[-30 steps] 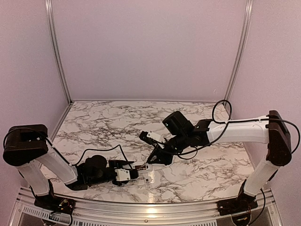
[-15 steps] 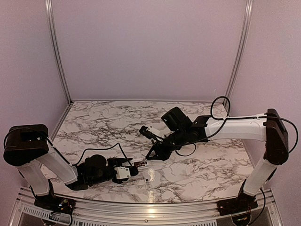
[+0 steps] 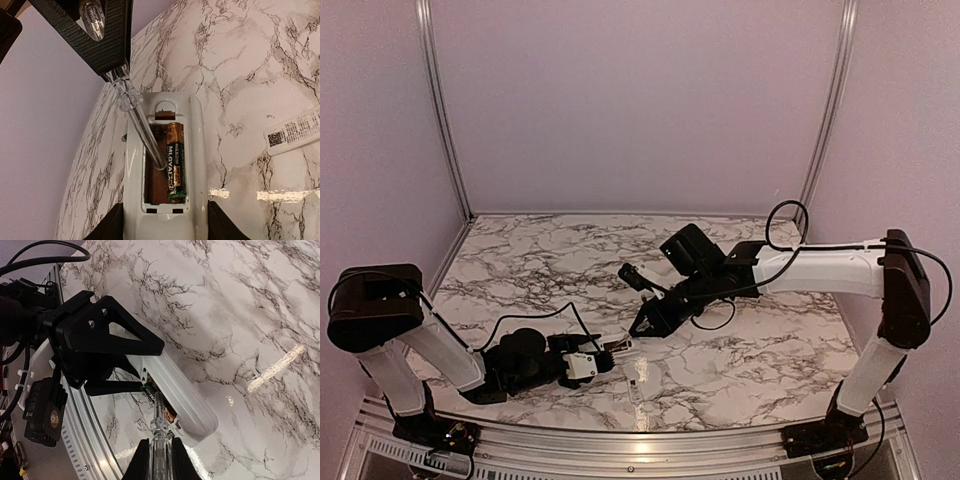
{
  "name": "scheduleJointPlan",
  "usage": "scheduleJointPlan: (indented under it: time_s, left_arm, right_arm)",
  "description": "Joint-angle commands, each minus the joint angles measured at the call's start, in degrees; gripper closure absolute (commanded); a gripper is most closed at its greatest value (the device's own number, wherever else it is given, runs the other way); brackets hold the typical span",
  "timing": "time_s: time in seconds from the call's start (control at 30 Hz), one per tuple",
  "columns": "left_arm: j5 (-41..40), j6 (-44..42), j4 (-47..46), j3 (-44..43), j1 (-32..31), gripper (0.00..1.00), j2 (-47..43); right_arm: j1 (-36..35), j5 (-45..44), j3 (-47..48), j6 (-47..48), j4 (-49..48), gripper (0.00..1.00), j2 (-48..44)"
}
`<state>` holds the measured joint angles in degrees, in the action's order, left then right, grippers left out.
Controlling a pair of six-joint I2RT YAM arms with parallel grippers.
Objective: Unload the batteries from the remote control
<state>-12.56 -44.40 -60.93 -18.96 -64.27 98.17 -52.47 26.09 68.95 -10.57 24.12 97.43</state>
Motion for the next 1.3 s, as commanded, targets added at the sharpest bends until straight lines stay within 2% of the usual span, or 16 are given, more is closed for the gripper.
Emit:
scheduleJointPlan:
  time_s: [0.0, 0.57, 0.7, 1.03, 1.27]
  left_arm:
    - [-1.86, 0.47, -6.36, -1.03, 0.46, 1.0, -1.36]
    - [-4.36, -1.01, -6.09, -1.58, 0.29, 1.0, -0.18]
    - [-3.98, -1.07, -6.09, -1.59, 0.15, 1.0, -0.2]
    - [-4.47, -1.07, -4.89, -2.22, -0.07, 1.0, 0.21]
    - [-5.12, -0.99, -4.26, -3.09, -0.07, 1.0, 1.29]
  right_arm:
    - [0.87, -3.9, 1.01, -4.27, 8.06, 1.0, 3.21]
    - [0.91, -2.73, 1.24, -5.31, 15.85, 1.0, -2.17]
    - [0.95, -1.1, 0.28, -4.85, 15.49, 1.0, -2.65]
    - [0.88, -4.61, 0.75, -4.39, 14.65, 1.0, -1.51]
    - [0.9, -3.32, -2.78, -4.67, 10.69, 1.0, -3.76]
